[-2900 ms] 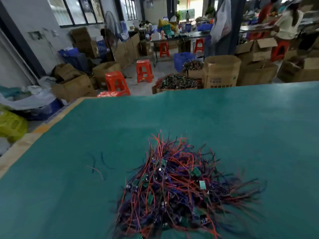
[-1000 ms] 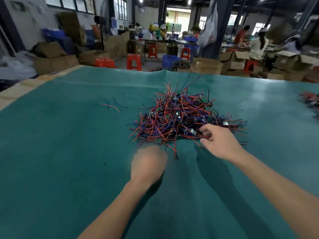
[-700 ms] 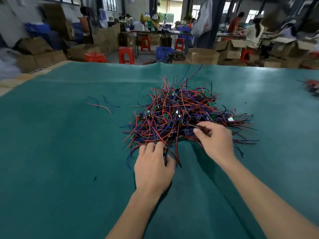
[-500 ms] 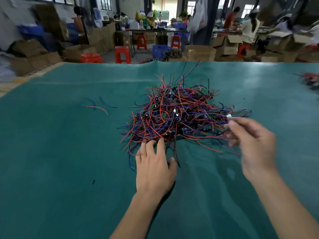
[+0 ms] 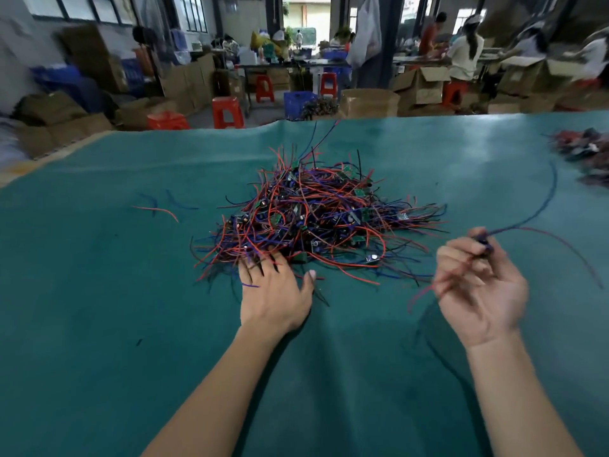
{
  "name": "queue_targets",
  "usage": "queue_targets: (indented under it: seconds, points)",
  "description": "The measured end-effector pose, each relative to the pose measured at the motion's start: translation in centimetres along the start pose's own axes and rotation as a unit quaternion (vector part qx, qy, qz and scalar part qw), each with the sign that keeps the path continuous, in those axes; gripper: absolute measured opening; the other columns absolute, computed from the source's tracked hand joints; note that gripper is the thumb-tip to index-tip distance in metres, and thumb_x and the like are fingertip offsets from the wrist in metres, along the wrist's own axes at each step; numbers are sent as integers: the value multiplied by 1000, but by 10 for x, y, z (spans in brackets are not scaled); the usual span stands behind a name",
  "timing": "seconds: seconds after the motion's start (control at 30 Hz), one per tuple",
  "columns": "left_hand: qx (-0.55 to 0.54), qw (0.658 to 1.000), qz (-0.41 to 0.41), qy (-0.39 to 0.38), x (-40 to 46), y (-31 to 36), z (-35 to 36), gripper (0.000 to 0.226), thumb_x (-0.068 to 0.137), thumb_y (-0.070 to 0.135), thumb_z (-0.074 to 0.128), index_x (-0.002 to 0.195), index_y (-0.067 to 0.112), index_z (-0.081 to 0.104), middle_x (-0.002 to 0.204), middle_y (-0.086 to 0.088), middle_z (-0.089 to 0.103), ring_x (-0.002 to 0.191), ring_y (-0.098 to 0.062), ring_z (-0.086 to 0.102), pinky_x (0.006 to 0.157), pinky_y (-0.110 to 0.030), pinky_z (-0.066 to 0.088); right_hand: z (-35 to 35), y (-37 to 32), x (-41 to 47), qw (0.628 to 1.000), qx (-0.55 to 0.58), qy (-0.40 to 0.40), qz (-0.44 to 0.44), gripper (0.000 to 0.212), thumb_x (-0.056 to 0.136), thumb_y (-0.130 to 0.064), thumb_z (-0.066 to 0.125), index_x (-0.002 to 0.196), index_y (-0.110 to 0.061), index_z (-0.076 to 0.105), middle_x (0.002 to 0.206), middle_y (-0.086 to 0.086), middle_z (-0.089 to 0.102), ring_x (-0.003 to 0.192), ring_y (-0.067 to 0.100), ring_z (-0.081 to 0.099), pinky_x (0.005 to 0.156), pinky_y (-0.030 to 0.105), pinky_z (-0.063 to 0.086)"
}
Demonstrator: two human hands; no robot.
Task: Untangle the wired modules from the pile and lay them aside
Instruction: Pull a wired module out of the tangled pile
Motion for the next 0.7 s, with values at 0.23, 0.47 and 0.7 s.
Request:
queue_targets:
  seconds: [0.23, 0.47, 0.7]
  points:
    - [-27, 998, -25, -44, 6, -3, -2, 91, 97, 67, 14, 158, -1, 4, 165, -25, 11, 153, -44, 3, 125, -52, -2, -8, 66, 5, 982, -117, 87, 122, 15, 92, -13, 53, 94, -7, 67, 86, 16, 69, 55, 11, 54, 46, 18, 47]
    - [-323, 935, -28, 144, -102, -20, -32, 40, 96, 28, 53, 134, 19, 62, 130, 2, 68, 119, -14, 62, 100, -17, 41, -17, 97, 4, 954, -230, 118, 150, 24, 91, -3, 55, 89, -1, 79, 114, 27, 71, 65, 17, 70, 56, 21, 59]
    - [-614, 782, -54, 88, -93, -11, -46, 24, 101, 23, 58, 84, 14, 71, 72, -6, 72, 63, -18, 66, 59, -34, 55, -11, 107, -3, 920, -347, 71, 167, 13, 82, -16, 67, 81, -16, 80, 95, 13, 75, 53, 9, 58, 46, 17, 46]
Point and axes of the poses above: each hand's wrist, its own x-axis towards the middle knuckle, its own z-axis out of the palm, y = z × x, the point moved 6 cm from there along x, towards the middle knuckle
